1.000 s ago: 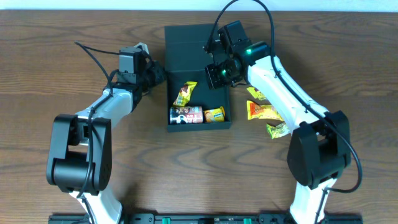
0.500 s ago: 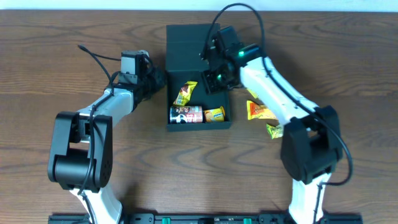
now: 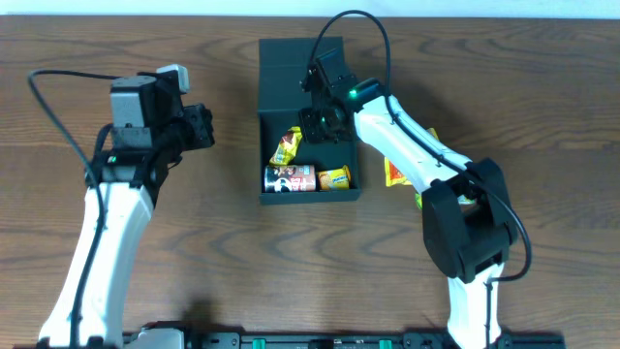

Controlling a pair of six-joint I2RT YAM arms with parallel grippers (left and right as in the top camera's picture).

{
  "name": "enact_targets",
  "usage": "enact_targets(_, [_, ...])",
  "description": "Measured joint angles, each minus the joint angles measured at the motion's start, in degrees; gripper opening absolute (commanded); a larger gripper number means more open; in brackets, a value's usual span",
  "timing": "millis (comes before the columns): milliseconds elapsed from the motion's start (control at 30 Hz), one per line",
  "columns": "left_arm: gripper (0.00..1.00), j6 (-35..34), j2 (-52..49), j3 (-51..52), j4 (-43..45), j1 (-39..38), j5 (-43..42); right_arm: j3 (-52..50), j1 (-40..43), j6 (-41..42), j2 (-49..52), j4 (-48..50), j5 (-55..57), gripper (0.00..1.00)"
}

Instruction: Pack container

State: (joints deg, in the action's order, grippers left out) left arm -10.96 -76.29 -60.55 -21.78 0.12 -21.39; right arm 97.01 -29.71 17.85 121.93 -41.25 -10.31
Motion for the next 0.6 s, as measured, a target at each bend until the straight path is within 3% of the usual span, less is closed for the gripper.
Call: enact_targets(600, [0.06,3.7,3.1,0.0,-5.1,0.0,0.8,0.0,-1.1,5.0,5.9,4.7,2.2,0.33])
